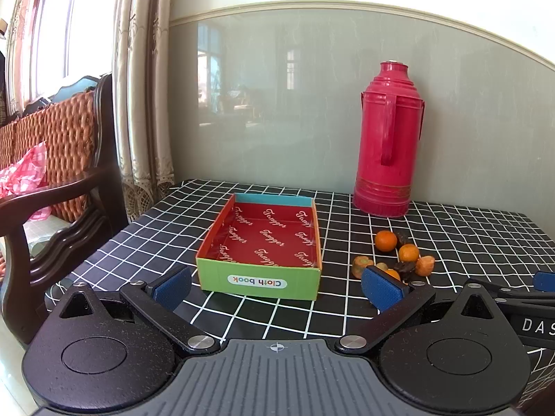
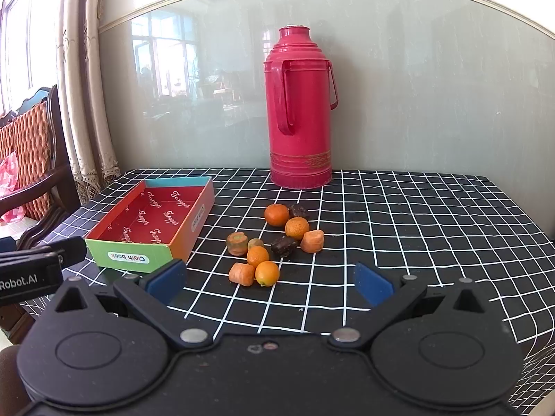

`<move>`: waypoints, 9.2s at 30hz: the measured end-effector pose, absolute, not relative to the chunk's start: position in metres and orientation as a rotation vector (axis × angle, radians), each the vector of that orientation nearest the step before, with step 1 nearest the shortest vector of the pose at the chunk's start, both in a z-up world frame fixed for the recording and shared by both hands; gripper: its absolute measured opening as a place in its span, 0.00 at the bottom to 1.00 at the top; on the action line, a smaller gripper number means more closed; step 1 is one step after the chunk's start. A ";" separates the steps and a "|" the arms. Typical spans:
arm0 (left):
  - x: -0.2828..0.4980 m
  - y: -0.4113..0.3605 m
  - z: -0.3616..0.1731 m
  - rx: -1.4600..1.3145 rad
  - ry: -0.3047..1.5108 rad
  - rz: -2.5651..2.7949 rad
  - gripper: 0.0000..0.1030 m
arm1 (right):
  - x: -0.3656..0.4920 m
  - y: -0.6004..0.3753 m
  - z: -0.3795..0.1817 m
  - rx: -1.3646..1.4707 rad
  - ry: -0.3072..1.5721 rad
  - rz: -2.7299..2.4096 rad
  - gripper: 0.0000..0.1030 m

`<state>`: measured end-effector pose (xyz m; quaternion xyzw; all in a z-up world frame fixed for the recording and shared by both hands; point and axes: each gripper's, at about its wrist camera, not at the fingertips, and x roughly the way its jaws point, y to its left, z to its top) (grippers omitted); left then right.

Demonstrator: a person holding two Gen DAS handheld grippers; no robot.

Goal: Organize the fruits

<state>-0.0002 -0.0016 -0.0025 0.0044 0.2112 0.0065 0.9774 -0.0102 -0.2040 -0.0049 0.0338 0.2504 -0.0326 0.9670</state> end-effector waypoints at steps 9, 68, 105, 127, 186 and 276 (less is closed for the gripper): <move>0.003 -0.005 -0.001 0.026 0.420 0.010 1.00 | -0.010 -0.207 -0.007 0.072 0.506 -0.078 0.94; 0.134 -0.130 -0.121 0.236 0.573 -0.343 0.29 | 0.041 -0.300 -0.079 0.273 0.498 -0.190 0.94; 0.195 0.038 -0.087 0.068 0.589 0.206 0.35 | 0.070 -0.240 -0.087 0.131 0.545 -0.051 0.95; 0.124 0.039 -0.062 0.049 0.390 0.094 1.00 | 0.127 -0.222 -0.110 0.123 0.627 0.036 0.59; 0.117 0.119 -0.078 -0.054 0.420 0.318 1.00 | 0.165 -0.116 -0.097 0.312 0.572 0.434 0.60; 0.189 0.017 -0.085 -0.061 0.484 0.332 0.90 | 0.105 -0.268 -0.083 0.152 0.424 -0.290 0.95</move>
